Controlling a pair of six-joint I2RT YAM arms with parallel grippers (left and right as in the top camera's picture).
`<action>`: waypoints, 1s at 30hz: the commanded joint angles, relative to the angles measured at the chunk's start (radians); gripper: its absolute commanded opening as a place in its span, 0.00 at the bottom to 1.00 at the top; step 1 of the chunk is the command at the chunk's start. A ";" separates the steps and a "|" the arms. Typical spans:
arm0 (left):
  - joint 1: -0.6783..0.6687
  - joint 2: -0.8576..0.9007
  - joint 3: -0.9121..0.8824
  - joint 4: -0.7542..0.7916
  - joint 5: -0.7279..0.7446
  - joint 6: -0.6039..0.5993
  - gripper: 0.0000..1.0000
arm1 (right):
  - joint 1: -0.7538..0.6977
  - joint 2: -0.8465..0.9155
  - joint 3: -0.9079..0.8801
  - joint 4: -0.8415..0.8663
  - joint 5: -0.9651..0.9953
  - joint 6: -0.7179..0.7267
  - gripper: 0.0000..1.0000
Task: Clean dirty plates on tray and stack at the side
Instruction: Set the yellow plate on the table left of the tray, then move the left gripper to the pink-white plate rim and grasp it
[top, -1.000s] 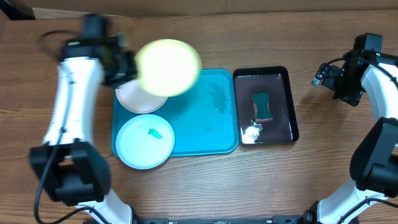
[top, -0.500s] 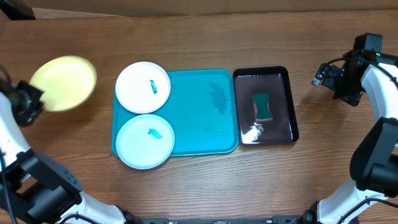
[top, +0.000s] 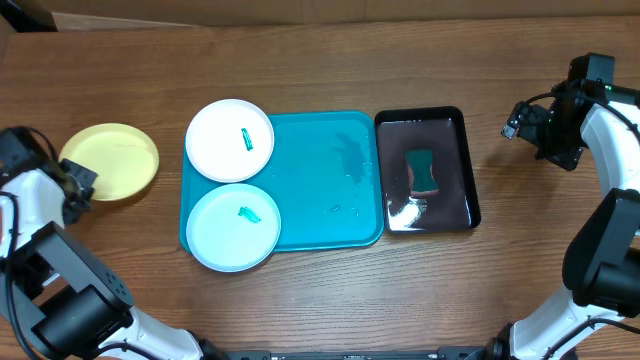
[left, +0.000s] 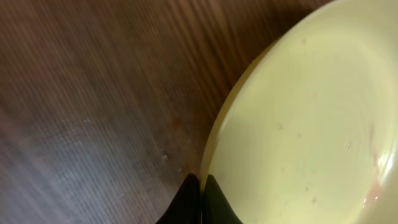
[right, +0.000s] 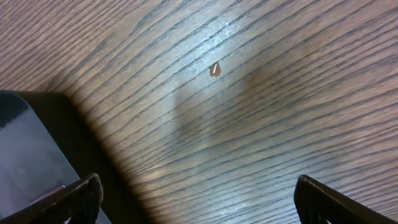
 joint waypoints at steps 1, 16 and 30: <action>-0.017 0.008 -0.048 0.063 0.092 0.038 0.04 | 0.003 -0.005 0.013 0.005 0.006 0.007 1.00; -0.077 0.006 0.224 -0.219 0.470 0.256 0.67 | 0.002 -0.005 0.013 0.005 0.006 0.007 1.00; -0.366 0.073 0.229 -0.208 0.189 0.275 0.58 | 0.002 -0.004 0.013 0.005 0.006 0.007 1.00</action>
